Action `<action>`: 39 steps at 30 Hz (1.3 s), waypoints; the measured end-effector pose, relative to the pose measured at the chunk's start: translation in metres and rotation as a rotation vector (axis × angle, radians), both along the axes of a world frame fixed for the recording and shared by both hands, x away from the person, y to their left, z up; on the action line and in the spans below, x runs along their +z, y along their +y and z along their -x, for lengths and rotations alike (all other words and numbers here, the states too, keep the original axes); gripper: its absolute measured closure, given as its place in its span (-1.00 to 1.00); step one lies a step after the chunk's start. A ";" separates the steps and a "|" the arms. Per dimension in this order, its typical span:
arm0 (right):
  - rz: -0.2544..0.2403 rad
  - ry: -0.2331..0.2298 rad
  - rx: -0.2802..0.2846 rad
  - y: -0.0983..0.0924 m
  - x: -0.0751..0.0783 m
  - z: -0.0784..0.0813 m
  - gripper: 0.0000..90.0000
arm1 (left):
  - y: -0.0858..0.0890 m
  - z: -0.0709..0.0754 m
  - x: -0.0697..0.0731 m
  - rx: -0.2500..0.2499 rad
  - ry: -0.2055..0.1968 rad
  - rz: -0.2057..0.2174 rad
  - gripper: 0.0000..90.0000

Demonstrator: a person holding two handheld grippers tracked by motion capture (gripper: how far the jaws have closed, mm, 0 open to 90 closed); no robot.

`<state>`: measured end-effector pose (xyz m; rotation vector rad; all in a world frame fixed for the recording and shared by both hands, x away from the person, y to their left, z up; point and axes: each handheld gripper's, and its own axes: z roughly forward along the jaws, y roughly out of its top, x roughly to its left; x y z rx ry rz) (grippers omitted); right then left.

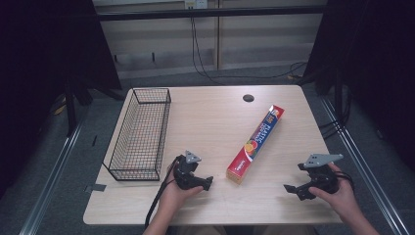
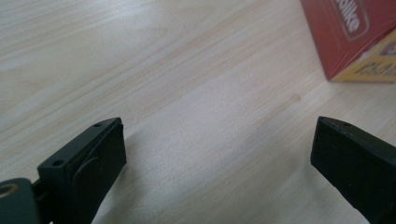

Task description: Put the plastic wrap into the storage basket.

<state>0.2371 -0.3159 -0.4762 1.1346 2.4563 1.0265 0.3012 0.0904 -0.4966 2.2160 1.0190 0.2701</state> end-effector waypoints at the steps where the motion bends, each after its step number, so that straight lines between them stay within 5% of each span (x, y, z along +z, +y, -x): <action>1: 0.000 0.000 0.000 0.000 0.000 0.000 -0.93 | -0.001 0.000 0.001 0.007 -0.005 0.009 -0.93; 16: -0.019 -0.046 -0.058 -0.007 0.010 0.003 -0.90 | -0.011 0.001 0.028 -0.026 0.013 0.020 -0.91; 25: -0.021 -0.046 -0.065 -0.009 0.012 0.005 -0.90 | -0.040 -0.004 0.050 -0.060 0.046 0.035 -0.91; 39: -0.029 -0.046 -0.073 -0.012 0.012 0.004 -0.89 | -0.082 -0.027 0.061 -0.078 0.095 0.084 -0.92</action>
